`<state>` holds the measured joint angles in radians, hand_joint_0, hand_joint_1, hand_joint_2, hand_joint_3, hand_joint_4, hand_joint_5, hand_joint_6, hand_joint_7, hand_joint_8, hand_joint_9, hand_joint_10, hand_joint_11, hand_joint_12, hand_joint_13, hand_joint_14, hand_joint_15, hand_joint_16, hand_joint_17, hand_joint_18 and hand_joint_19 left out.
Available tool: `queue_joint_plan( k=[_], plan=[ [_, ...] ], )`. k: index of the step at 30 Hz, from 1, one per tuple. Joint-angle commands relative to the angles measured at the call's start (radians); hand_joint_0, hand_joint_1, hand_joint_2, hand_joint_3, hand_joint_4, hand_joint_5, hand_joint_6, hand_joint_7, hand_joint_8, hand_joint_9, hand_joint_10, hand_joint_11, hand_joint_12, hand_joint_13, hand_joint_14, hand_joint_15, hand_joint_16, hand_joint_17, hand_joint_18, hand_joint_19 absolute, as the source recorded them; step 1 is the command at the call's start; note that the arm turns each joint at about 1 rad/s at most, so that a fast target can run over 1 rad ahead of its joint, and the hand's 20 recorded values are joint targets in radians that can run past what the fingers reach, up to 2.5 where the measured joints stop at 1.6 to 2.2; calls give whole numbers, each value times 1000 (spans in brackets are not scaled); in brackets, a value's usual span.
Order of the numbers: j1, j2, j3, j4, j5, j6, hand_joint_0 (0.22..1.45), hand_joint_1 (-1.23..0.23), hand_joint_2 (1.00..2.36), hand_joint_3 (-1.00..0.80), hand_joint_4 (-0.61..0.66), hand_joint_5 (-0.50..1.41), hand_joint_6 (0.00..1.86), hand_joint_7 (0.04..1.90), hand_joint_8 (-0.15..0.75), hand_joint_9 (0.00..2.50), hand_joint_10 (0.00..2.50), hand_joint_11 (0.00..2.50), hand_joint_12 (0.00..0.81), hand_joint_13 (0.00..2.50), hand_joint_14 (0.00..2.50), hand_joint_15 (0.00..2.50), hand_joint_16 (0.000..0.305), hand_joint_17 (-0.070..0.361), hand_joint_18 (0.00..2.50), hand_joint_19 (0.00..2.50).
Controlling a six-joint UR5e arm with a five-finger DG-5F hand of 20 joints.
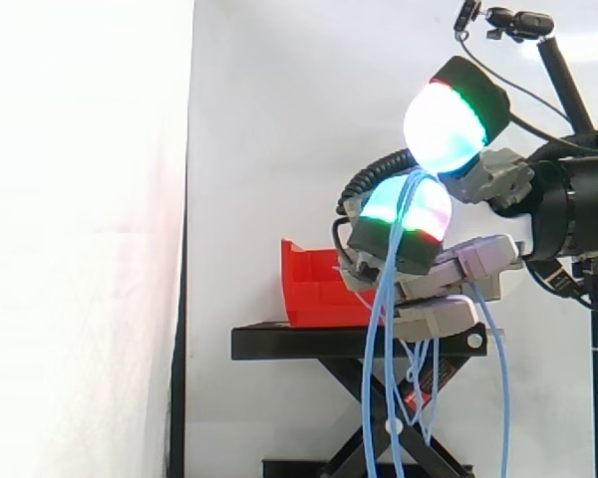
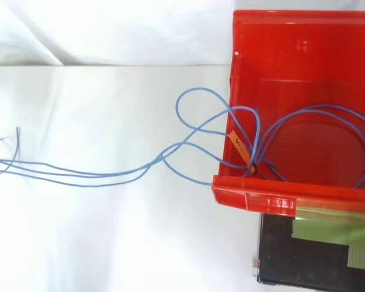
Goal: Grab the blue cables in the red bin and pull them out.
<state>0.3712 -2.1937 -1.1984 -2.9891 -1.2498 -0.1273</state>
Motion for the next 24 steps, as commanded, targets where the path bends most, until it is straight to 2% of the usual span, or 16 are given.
queue_joint_plan(
  k=[1,10,18,24],
  plan=[
    [0,0,0,-1,1,1,619,-811,1000,-1000,263,838,633,392,329,804,457,1372,391,1099,2500,86,60,134,1148,1342],
    [0,0,0,1,0,-1,649,-843,1000,-1000,286,849,610,415,320,836,295,1464,369,1083,2500,112,57,127,1128,1356],
    [0,0,0,1,0,-1,750,-957,1000,-1000,295,841,669,401,267,925,0,1637,334,1045,2500,195,49,109,1080,1394],
    [0,0,-1,1,0,-1,772,-956,1000,-1000,295,856,686,402,260,957,3,1628,327,1056,2500,232,47,106,1083,1403]
  ],
)
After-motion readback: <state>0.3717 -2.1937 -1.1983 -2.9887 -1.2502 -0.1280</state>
